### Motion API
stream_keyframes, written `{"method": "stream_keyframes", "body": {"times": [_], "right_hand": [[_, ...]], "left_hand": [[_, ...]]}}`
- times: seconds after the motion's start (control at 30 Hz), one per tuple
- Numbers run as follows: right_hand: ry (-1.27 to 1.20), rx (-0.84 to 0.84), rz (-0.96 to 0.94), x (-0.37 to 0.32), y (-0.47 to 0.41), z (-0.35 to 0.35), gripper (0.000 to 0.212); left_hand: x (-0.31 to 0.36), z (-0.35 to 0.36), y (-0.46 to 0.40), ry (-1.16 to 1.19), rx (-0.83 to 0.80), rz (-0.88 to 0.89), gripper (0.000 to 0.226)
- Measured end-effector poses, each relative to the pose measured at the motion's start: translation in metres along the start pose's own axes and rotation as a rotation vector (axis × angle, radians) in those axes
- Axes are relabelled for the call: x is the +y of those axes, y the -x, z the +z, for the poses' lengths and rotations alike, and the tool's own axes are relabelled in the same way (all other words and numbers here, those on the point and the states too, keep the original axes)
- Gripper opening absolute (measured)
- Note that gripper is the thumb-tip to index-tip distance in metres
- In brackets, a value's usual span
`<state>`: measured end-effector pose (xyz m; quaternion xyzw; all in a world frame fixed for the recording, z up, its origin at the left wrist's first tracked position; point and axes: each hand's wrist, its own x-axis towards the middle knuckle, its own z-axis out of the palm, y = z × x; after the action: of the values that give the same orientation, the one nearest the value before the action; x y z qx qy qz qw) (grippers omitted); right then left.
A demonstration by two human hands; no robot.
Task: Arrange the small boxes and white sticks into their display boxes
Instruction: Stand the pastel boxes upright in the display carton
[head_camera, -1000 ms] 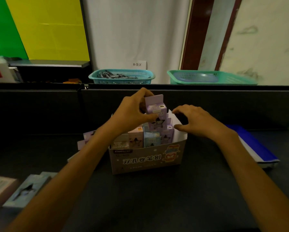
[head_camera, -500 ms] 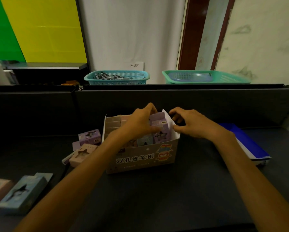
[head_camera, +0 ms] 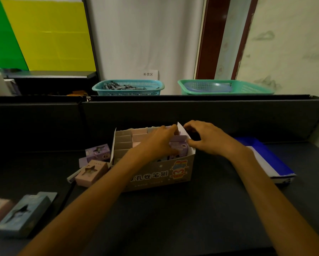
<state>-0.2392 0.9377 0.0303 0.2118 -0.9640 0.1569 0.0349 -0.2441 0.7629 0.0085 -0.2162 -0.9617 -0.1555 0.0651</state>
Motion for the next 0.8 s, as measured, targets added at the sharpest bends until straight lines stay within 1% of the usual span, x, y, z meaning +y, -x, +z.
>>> {"method": "stream_keyframes", "body": {"times": [0.1,0.33,0.43,0.57,0.7,0.8], "right_hand": [[0.010,-0.011,0.001,0.000,0.000,0.000,0.055],[0.030,-0.005,0.002,-0.004,0.004,0.003,0.057],[0.054,0.012,0.002,-0.007,0.006,0.002,0.058],[0.089,0.072,-0.038,-0.017,0.006,0.001,0.055],[0.050,0.118,-0.102,-0.038,0.002,0.004,0.051],[0.067,0.112,-0.170,-0.058,-0.002,0.011,0.051]], "left_hand": [[-0.004,0.003,0.000,0.028,0.003,-0.012,0.046],[-0.004,0.008,0.002,-0.102,0.013,0.028,0.046],[-0.007,0.005,0.008,-0.170,0.021,0.015,0.053],[-0.013,-0.014,0.024,-0.226,0.058,-0.049,0.064],[-0.028,-0.048,0.051,-0.265,0.149,-0.128,0.064],[-0.051,-0.071,0.078,-0.252,0.167,-0.226,0.064]]}}
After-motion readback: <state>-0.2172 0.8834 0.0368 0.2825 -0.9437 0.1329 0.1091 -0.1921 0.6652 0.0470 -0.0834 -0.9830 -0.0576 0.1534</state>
